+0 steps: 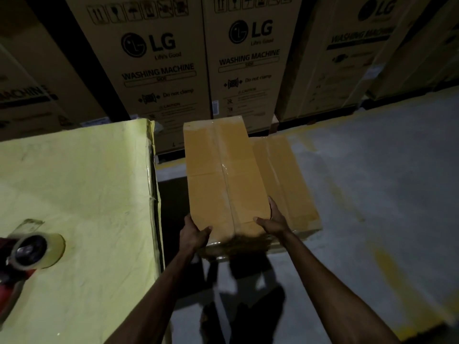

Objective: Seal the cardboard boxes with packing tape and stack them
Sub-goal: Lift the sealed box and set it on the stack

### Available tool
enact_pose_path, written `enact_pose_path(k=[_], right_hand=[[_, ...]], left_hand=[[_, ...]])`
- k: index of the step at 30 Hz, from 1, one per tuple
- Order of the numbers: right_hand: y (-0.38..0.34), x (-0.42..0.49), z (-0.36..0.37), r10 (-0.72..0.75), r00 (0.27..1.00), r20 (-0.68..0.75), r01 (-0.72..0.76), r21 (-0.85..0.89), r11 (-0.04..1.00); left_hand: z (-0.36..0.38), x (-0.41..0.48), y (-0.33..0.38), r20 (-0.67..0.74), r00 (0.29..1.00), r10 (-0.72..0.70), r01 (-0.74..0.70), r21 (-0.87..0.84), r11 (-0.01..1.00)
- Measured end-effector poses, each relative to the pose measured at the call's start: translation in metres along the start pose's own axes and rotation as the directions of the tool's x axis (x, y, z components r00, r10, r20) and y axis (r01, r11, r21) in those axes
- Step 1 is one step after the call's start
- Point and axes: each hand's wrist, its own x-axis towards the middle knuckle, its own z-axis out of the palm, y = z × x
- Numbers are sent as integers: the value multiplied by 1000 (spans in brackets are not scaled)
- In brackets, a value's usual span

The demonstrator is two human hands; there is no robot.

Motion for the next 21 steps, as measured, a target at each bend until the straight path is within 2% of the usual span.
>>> enact_pose_path(k=[3, 5, 9, 13, 21], right_hand=[[-22, -18, 19, -79, 980, -183, 42, -198, 979], [-45, -33, 38, -166, 959, -231, 109, -241, 964], [-107, -68, 94, -386, 921, -58, 365, -226, 903], [-162, -112, 181, -487, 860, 149, 509, -271, 817], [-204, -224, 402, -467, 734, 493, 633, -248, 734]], left_hand=[[-12, -14, 3, -24, 994, 105, -104, 20, 994], [-26, -25, 8, -84, 984, 156, -155, 18, 988], [-78, -47, 11, -185, 954, 237, -238, 20, 971], [-156, -74, -16, -311, 915, 256, -271, -5, 963], [-340, -147, -171, -524, 848, 73, -125, -64, 990]])
